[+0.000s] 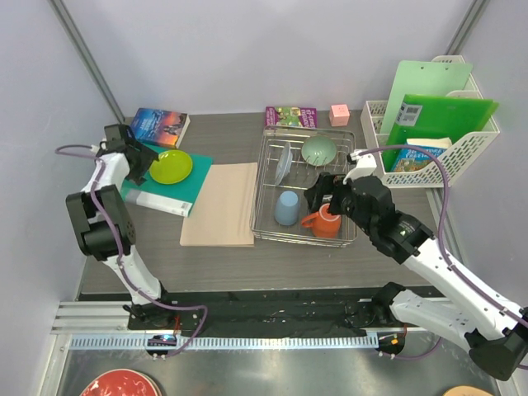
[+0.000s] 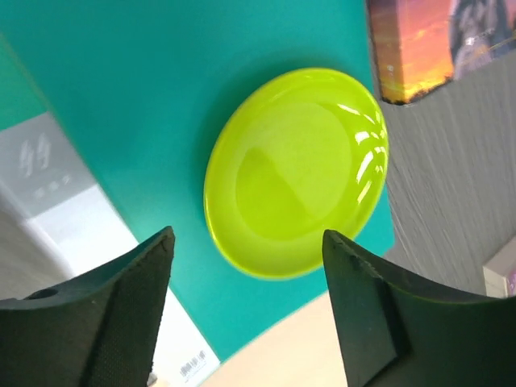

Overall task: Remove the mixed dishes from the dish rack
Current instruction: Place the plate at the center of the board, then pick up the plate from the dish rack.

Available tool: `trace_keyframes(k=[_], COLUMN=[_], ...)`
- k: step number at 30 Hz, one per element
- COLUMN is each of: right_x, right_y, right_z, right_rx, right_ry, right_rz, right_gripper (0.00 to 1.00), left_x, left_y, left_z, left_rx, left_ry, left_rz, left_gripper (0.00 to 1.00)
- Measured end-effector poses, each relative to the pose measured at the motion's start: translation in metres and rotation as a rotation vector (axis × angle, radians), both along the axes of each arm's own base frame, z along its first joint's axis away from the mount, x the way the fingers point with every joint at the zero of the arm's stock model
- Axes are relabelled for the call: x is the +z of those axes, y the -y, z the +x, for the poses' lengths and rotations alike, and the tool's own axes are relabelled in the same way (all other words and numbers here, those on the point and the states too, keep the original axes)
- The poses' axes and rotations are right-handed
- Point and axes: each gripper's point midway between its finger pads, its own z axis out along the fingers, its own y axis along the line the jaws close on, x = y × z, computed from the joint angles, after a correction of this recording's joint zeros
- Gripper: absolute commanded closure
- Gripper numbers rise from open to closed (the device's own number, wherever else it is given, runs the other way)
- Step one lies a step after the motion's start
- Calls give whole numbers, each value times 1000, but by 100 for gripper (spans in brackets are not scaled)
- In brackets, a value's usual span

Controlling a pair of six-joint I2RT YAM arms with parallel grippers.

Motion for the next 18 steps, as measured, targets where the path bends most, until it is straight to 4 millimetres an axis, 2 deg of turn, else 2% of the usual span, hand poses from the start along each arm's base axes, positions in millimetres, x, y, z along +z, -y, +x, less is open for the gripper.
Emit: trace_keyframes(k=[3, 7, 10, 12, 14, 16, 18], right_x=[-1, -7, -16, -22, -26, -32, -33], right_y=[1, 3, 5, 5, 4, 3, -3], right_z=[2, 7, 15, 23, 29, 37, 51], right_rx=[-12, -39, -73, -102, -118, -140, -154], right_ry=[0, -11, -25, -28, -30, -43, -55], right_rz=[-5, -23, -52, -68, -81, -110, -139], right_gripper=[0, 0, 4, 5, 6, 6, 7], left_x=[30, 84, 124, 144, 152, 149, 134], left_y=[1, 6, 26, 53, 91, 138, 176], left_z=[-9, -26, -46, -60, -71, -84, -101], left_rx=[10, 29, 19, -25, -108, -223, -329], left_ry=[32, 137, 236, 291, 321, 327, 302], left_rz=[14, 26, 44, 64, 77, 78, 71], left_gripper=[19, 7, 7, 7, 7, 9, 10])
